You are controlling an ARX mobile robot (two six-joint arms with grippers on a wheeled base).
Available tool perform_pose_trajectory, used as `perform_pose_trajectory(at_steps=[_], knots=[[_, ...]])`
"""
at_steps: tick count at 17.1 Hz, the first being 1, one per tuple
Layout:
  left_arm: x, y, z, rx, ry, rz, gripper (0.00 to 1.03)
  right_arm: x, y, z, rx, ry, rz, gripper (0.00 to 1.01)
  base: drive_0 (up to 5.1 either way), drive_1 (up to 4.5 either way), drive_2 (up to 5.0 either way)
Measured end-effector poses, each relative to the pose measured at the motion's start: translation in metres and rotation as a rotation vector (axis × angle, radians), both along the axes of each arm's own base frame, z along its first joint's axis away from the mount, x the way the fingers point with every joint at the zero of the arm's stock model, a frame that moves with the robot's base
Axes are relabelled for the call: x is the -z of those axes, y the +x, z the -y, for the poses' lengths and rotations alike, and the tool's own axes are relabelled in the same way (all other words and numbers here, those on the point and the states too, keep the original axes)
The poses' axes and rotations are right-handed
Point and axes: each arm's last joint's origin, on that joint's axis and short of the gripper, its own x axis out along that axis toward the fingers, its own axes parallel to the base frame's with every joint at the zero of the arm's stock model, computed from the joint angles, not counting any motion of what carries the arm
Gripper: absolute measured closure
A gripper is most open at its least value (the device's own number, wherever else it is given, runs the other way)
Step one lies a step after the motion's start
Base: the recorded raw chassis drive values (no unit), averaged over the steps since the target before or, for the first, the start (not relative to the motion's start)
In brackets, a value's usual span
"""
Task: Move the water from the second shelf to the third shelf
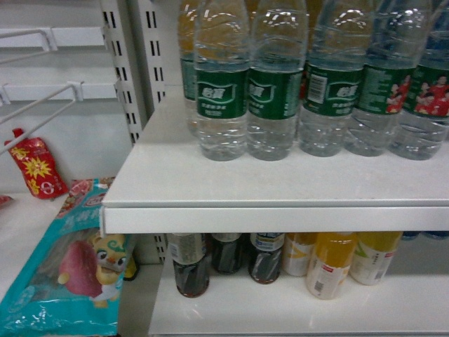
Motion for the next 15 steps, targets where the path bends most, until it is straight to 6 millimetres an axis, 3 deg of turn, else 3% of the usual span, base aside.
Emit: perform_pose_trajectory(at_steps=[3, 12, 15], knots=[[0.000, 0.000, 0.000, 0.000, 0.000, 0.001, 0.05, 0.000, 0.000, 0.000, -0.002, -0.001, -0.003, 0.60, -5.1, 2.38, 2.4], [0.000, 0.000, 0.000, 0.000, 0.000, -0.001, 0.05, 0.000, 0.000, -0.001, -0.008, 0.000, 0.000, 0.60, 0.0, 0.00, 0.0], [0.000, 0.000, 0.000, 0.000, 0.000, -0.001, 0.05, -0.006, 0.012, 0.000, -0.019, 0.010, 0.046, 0.60, 0.0, 0.00, 0.0]])
